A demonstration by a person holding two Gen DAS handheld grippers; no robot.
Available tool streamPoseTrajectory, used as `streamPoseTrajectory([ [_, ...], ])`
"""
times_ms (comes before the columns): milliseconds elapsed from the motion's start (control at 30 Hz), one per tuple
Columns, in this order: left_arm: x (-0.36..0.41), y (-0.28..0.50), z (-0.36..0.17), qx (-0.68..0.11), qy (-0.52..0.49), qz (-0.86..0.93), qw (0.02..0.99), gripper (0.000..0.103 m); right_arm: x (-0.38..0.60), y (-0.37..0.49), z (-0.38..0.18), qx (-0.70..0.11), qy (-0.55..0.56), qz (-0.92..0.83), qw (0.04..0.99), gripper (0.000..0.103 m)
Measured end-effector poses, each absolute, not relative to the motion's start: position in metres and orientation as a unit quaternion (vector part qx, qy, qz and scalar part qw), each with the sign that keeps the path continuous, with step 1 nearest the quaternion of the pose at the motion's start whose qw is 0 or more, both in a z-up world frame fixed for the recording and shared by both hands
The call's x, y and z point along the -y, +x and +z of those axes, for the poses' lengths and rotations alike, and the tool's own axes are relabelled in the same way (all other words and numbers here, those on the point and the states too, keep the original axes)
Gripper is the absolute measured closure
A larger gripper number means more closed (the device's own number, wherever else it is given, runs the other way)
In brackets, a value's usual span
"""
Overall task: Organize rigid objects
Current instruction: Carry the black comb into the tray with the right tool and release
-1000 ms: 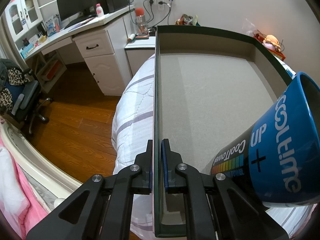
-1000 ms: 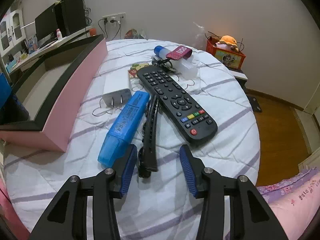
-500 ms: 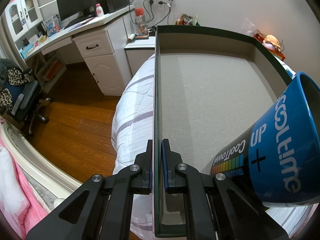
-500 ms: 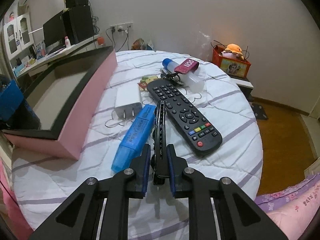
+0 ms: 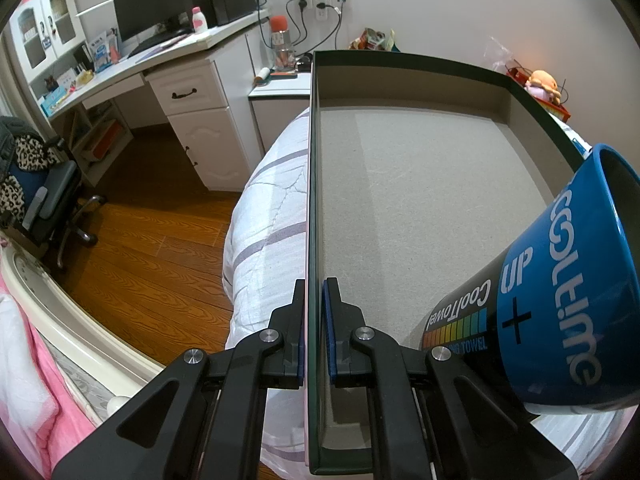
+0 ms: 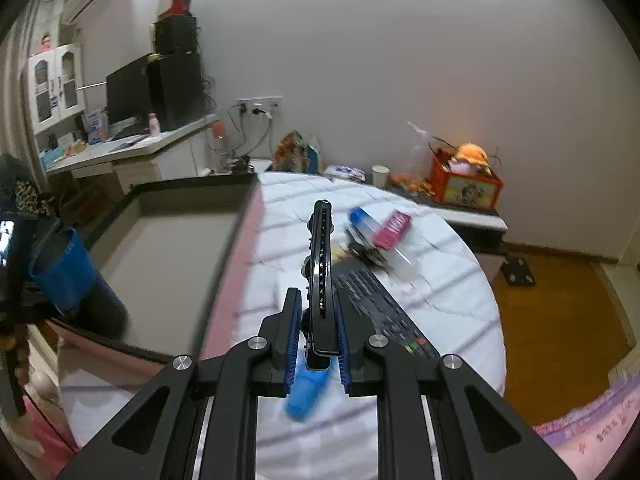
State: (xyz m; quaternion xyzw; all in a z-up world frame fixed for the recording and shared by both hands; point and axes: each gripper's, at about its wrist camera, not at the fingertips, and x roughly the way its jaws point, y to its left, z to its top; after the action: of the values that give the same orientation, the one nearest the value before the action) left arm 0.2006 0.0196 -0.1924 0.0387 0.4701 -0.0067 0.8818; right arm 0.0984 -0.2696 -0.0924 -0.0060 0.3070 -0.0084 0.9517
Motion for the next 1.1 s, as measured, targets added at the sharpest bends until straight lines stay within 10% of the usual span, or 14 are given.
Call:
streamPoseTrajectory([
  [1100, -0.017, 0.198, -0.193, -0.471, 0.036, -0.007, 0.881, 0.098, 0.165, 0.161, -0.129, -0.358, -0.052, 0.084, 0.929, 0.087],
])
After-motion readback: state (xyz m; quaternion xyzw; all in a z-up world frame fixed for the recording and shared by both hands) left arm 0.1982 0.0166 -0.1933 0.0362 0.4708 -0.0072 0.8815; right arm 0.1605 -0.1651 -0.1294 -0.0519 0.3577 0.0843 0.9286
